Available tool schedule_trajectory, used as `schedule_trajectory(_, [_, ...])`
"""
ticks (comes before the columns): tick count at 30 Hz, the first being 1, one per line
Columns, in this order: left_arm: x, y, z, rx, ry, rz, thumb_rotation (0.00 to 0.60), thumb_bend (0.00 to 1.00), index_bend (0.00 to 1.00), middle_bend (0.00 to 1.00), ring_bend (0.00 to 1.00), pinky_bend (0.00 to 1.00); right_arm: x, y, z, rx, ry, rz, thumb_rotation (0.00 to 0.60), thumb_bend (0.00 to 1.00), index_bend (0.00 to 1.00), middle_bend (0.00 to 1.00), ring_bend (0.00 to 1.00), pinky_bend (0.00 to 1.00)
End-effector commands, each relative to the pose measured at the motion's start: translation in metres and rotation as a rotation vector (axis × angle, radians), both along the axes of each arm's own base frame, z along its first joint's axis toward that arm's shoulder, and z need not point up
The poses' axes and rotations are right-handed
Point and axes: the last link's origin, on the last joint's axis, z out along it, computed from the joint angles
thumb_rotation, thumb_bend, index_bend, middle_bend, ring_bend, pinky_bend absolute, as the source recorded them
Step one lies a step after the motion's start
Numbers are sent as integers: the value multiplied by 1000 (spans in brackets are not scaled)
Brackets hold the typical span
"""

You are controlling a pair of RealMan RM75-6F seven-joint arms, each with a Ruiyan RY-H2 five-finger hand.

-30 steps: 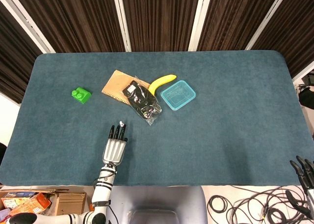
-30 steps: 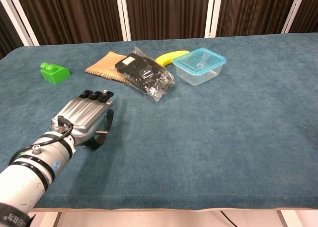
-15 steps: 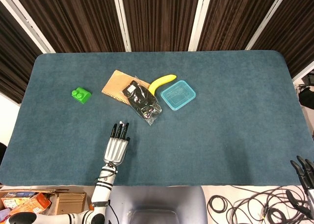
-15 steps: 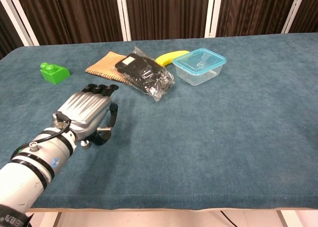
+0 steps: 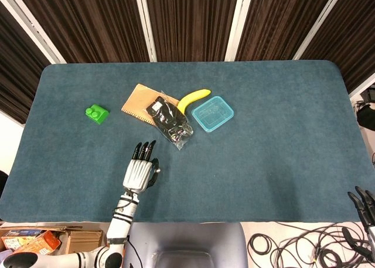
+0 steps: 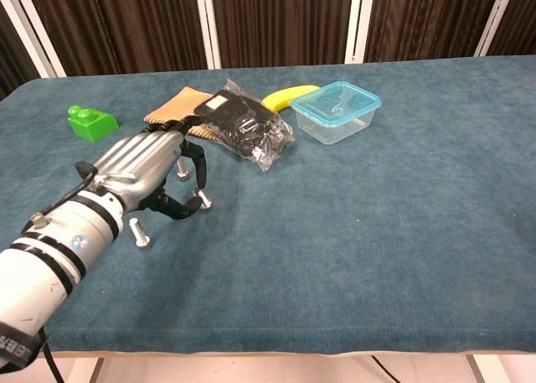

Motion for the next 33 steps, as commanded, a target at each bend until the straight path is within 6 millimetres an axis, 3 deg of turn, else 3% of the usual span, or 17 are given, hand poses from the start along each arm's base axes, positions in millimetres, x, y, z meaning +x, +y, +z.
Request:
schedule_trajectory(1, [-4, 4, 2, -11, -16, 19, 600, 358, 588, 28, 0, 0, 0, 0, 0, -1, 0, 0, 600, 290, 0, 0, 0, 36])
schedule_trajectory(23, [-6, 8, -4, -45, 1, 40, 600, 351, 583, 28, 0, 0, -1, 1, 1, -5, -3, -3, 600, 289, 0, 0, 0, 36])
schedule_trajectory(33, [-8, 11, -3, -38, -4, 47, 600, 349, 531, 25, 0, 0, 0, 1, 0, -6, -1, -4, 600, 290, 0, 0, 0, 36])
